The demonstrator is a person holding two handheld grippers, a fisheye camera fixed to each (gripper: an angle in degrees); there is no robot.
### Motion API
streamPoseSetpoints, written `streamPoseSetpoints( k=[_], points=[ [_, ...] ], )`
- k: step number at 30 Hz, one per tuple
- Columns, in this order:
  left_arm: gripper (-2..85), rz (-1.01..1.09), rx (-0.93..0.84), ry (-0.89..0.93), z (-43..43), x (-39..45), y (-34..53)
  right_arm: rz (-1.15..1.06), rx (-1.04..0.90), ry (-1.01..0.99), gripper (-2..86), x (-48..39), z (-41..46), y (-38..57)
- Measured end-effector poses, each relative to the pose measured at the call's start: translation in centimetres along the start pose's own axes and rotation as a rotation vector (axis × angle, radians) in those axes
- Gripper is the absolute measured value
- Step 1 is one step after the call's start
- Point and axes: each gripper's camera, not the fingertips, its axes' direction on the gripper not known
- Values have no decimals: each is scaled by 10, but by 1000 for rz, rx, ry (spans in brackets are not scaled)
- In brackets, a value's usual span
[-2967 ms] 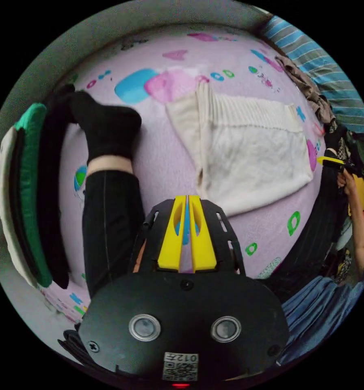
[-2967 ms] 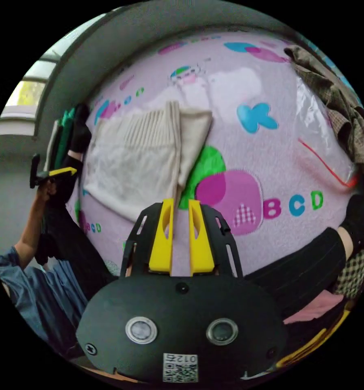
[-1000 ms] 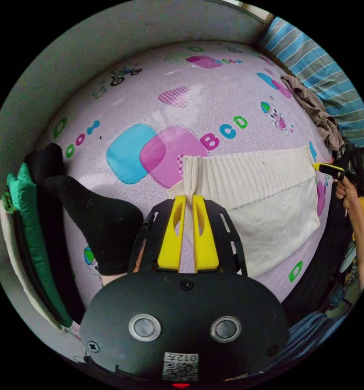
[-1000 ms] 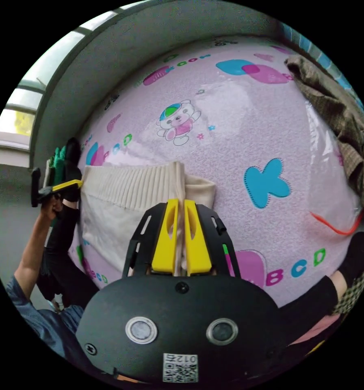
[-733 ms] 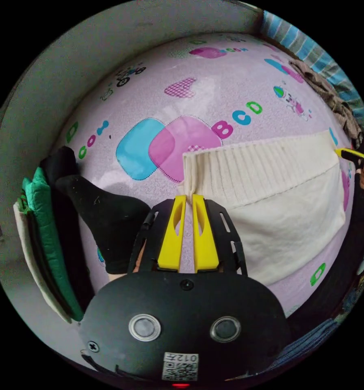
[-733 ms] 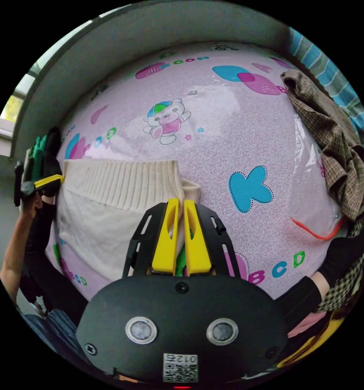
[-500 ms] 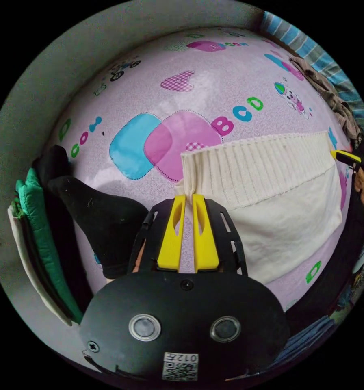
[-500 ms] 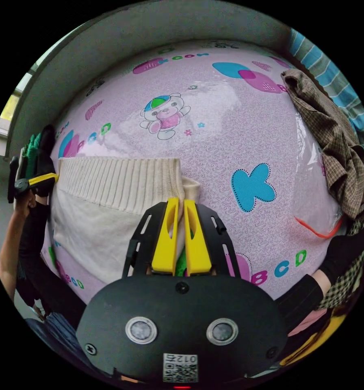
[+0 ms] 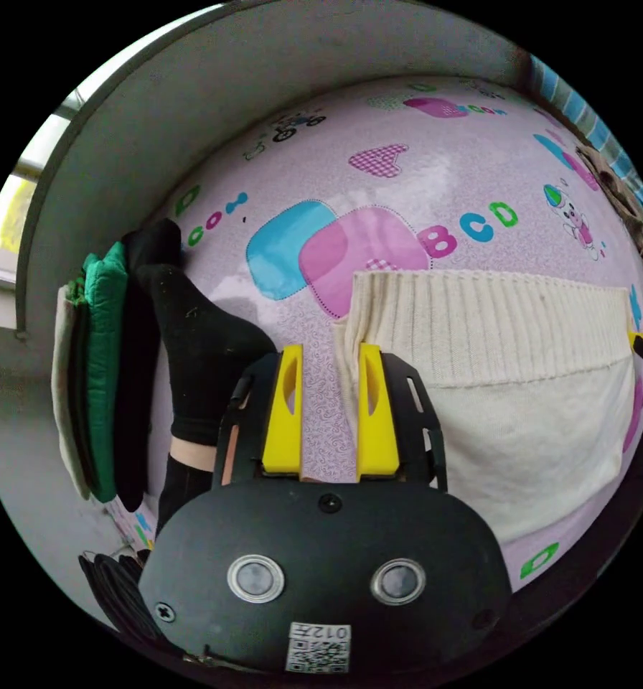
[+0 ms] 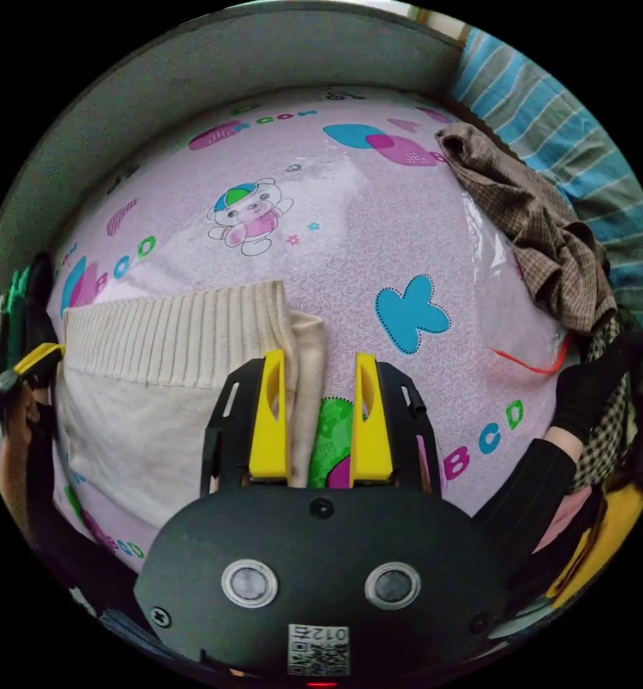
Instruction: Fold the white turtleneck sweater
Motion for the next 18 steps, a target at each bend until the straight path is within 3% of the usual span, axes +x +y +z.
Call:
streamPoseSetpoints(
  k=[4,10,18],
  points=[
    [128,-87,-84,115,11,-21,-5,63,-36,-173,108,17,7,2],
    [145,-107,-128,212,29,-54,1,-19,-37,-207,74,14,9,7],
    [115,-45,-46,298,43,-66,28,-116,-17,-160,55,2,10,20]
  ],
)
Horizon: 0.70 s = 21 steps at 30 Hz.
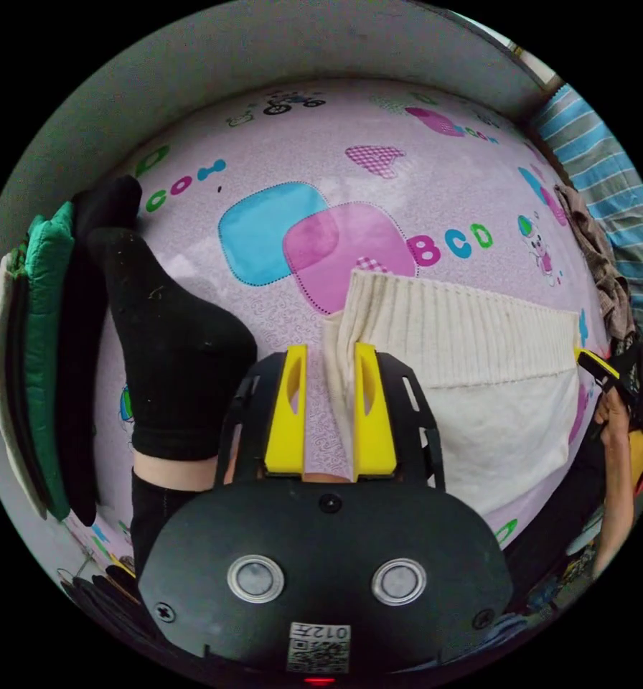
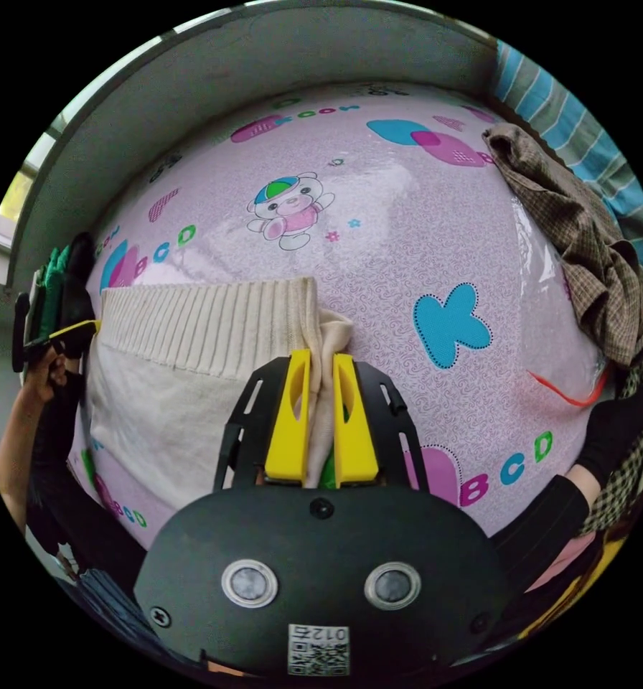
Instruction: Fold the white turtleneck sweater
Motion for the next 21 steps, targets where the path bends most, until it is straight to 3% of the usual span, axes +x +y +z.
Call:
streamPoseSetpoints(
  k=[6,9,13,17,21],
  points=[
    [103,-41,4,93,11,-38,20,48,4,-104,60,15,4,12],
    [72,43,39,161,16,-43,36,32,6,-106,58,14,5,18],
    [51,92,58,132,19,-49,51,29,-2,-84,48,8,6,26],
    [36,9,46,234,24,-79,74,74,16,-119,40,12,6,38],
    [28,29,132,212,16,-90,112,128,65,-181,35,17,-2,57]
  ],
)
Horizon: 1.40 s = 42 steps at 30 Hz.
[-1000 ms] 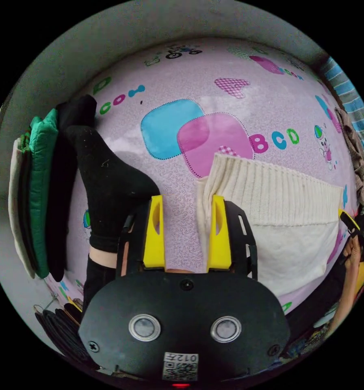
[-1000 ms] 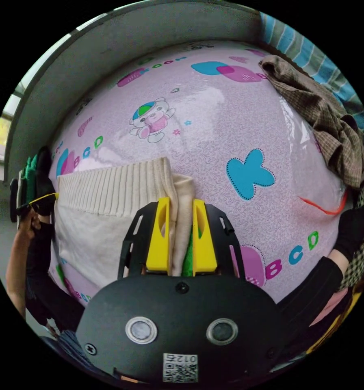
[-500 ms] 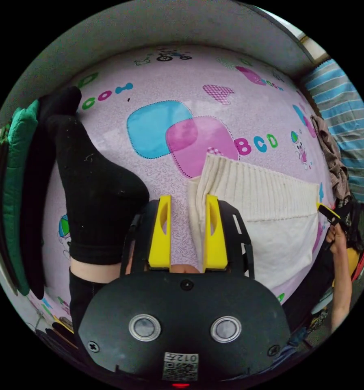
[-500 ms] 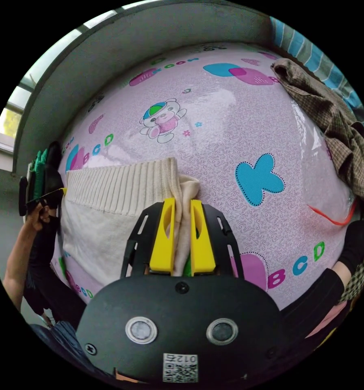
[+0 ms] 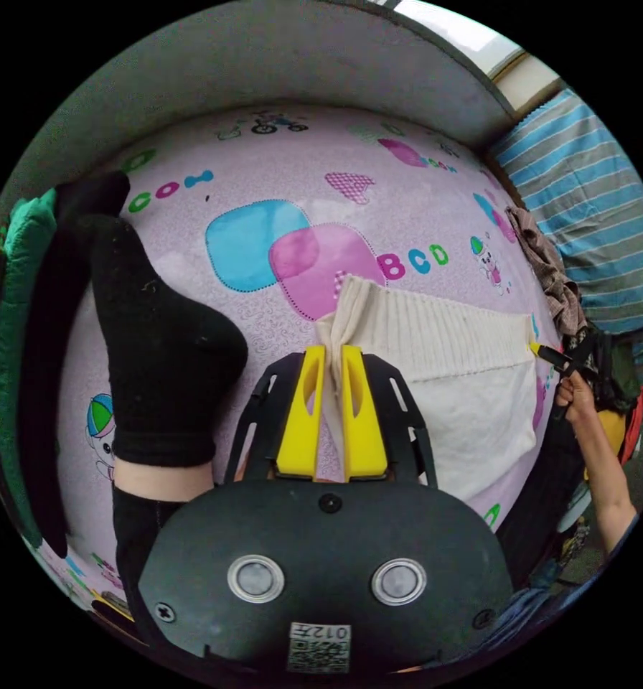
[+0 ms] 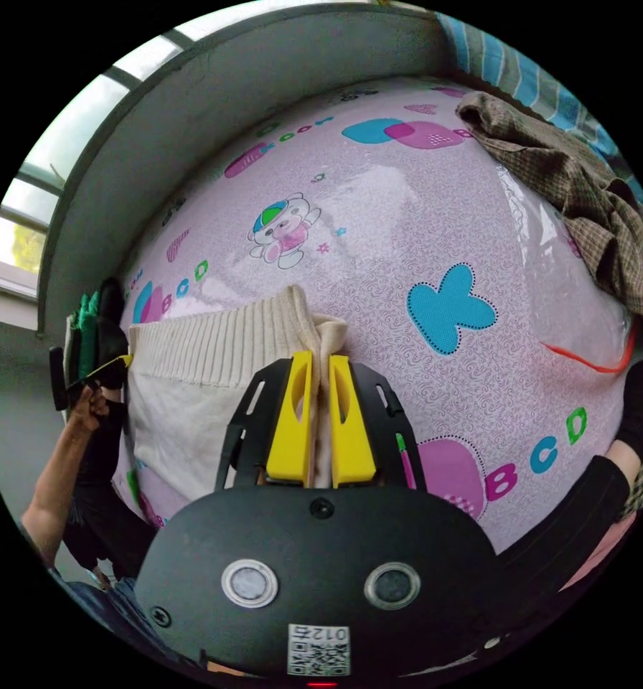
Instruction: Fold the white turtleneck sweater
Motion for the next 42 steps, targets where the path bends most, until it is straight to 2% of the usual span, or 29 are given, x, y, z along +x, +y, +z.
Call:
streamPoseSetpoints(
  k=[15,23,33,42],
  points=[
    [23,63,204,22,-80,-3,144,-130,154,-32,22,-60,-74,86],
    [22,82,370,72,-158,-24,243,-193,281,-52,18,-119,-135,126],
    [21,44,632,-49,-298,-84,355,-384,409,-112,23,-292,-205,104],
    [21,-149,743,-213,-388,-178,463,-619,353,-267,25,-492,-166,56]
  ],
)
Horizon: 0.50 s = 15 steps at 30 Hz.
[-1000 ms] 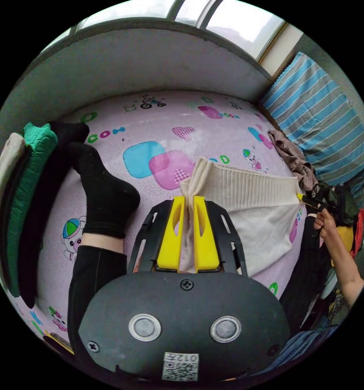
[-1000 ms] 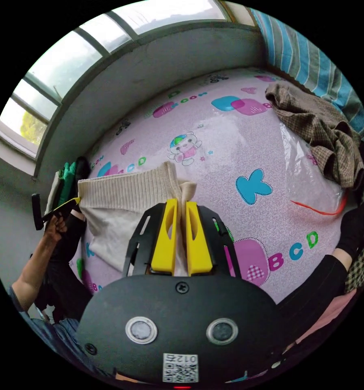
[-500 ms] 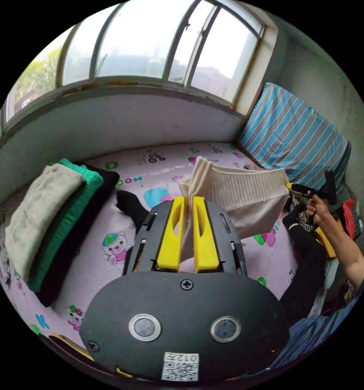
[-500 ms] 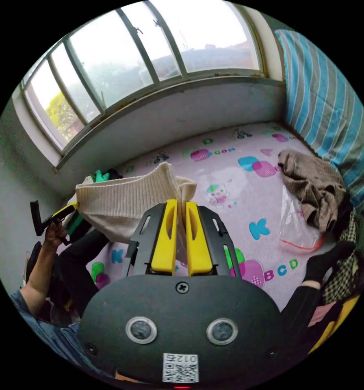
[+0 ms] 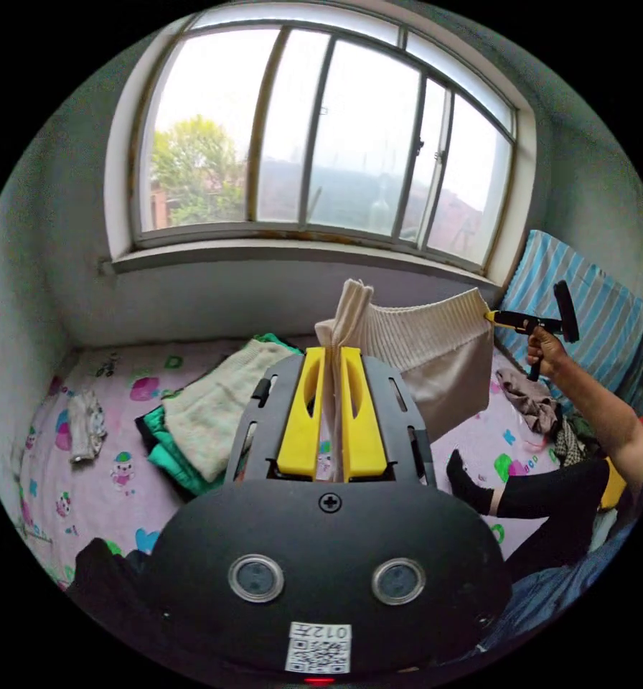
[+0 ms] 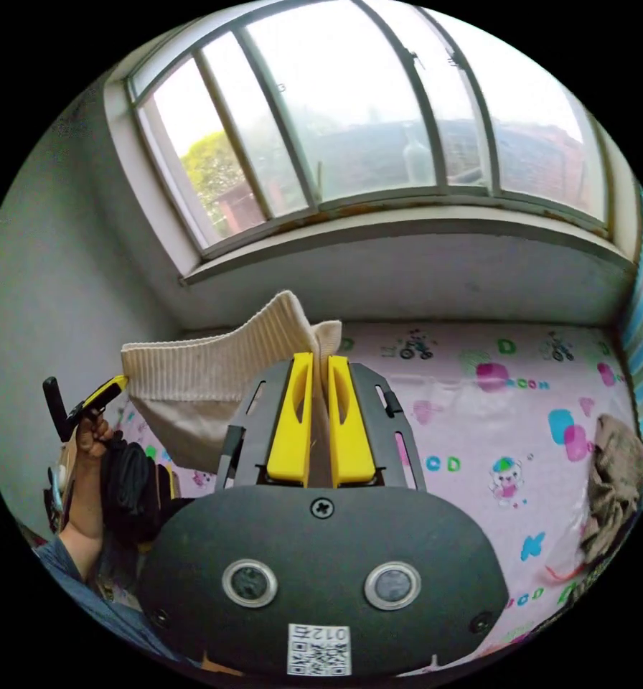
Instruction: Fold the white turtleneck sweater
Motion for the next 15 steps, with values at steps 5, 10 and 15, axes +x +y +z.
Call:
streamPoseSetpoints(
  k=[5,10,15],
  points=[
    [21,-111,17,-128,-28,-54,14,-128,-62,-117,26,-55,87,-62],
    [22,-227,-15,-230,-33,-94,20,-206,-122,-240,28,-95,180,-116],
    [21,-257,-61,-309,-30,-117,8,-247,-153,-311,27,-117,241,-159]
  ],
)
